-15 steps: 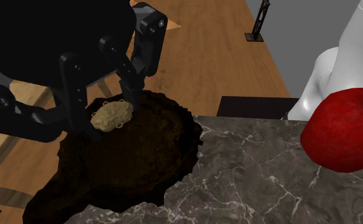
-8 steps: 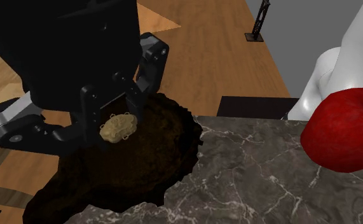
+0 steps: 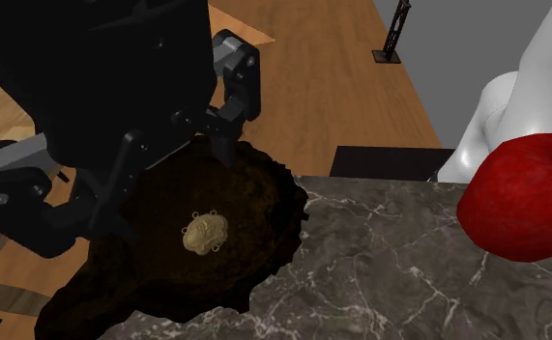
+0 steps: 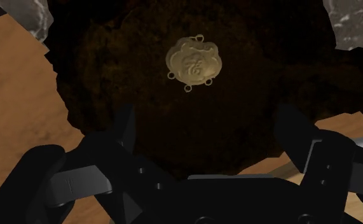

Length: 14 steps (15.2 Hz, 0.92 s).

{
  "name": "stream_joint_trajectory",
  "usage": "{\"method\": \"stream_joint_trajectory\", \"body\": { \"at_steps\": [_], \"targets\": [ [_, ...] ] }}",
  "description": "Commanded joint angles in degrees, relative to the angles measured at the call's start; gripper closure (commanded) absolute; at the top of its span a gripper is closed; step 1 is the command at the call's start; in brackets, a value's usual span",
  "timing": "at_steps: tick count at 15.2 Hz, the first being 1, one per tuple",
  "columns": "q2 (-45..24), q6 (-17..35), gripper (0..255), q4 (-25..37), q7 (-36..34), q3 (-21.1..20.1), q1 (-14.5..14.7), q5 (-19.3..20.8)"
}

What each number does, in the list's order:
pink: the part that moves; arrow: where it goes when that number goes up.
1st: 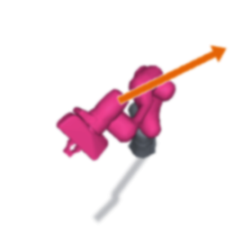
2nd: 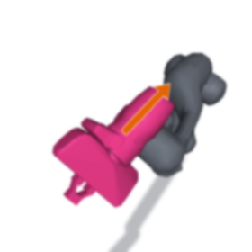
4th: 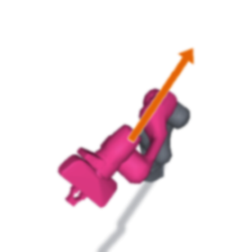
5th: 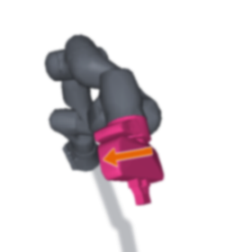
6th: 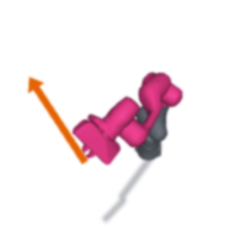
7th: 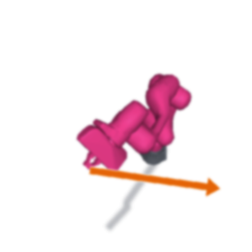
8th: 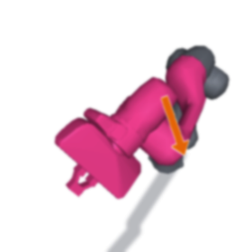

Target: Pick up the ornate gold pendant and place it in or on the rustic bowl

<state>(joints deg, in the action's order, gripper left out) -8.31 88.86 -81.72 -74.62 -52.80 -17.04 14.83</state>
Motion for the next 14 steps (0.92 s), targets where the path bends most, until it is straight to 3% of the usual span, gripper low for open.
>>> {"method": "stream_joint_trajectory", "body": {
  "at_steps": [1, 2, 6, 14],
  "targets": [
    [0.00, 0.00, 0, 0.00, 0.00, 0.00, 0.00, 0.00],
    [0.00, 0.00, 0, 0.00, 0.00, 0.00, 0.00, 0.00],
    [-4.71, -9.53, 0, 12.18, -1.61, -0.69, 4.68, 4.31],
    [-4.67, -9.51, 0, 12.16, -1.58, -0.57, 4.75, 4.26]
  ]
}}
